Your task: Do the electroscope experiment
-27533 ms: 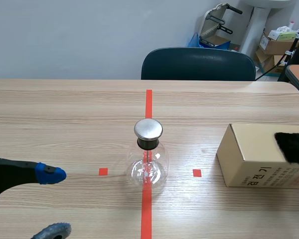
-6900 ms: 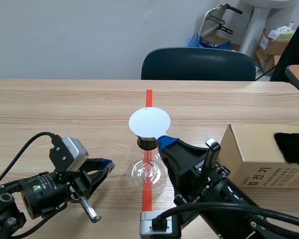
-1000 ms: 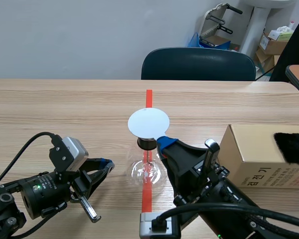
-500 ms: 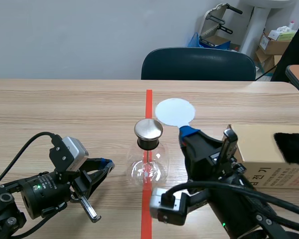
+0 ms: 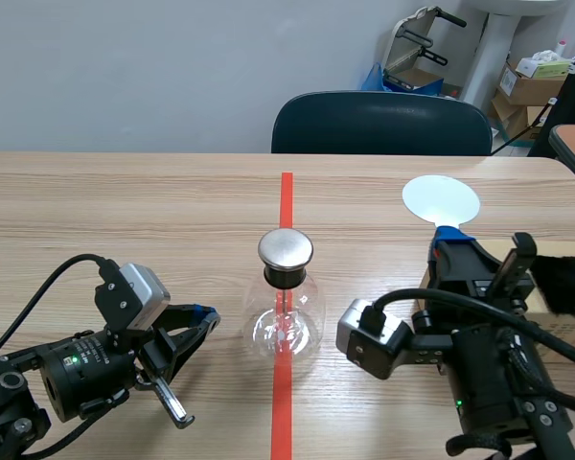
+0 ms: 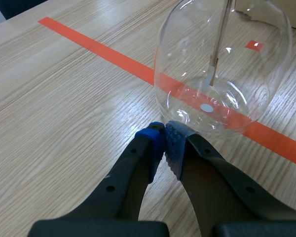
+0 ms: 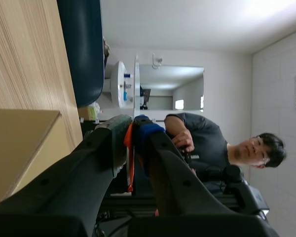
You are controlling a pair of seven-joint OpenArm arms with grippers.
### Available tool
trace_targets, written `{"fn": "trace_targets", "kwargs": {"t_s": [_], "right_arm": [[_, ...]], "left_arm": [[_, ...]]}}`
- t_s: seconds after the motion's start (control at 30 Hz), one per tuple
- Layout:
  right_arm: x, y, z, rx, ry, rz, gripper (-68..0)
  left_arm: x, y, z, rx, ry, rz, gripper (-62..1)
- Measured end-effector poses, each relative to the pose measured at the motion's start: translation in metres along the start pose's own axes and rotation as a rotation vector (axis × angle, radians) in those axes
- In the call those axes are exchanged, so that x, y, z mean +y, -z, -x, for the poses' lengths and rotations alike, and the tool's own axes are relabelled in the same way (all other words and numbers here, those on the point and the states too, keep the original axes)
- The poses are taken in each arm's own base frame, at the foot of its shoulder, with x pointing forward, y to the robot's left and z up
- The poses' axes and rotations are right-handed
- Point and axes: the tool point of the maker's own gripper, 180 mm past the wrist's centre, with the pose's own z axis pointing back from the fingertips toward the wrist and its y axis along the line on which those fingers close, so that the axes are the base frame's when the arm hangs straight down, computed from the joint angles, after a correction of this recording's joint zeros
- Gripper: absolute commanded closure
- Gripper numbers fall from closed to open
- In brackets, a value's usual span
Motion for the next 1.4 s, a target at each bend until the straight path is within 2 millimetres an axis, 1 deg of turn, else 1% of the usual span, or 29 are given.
{"fn": "trace_targets", "kwargs": {"t_s": [0.1,1.4], "right_arm": [[0.0000,0.0000,0.0026,0.014,0.000,0.000,-1.7],[0.0000,0.0000,0.0016,0.009,0.000,0.000,-1.7]], "left_arm": [[0.0000,0.0000,0.0000,0.000,0.000,0.000,-4.0],[-0.0015,0.0014,-0.0014,-0.006,-0.004,0.001,-4.0]]}}
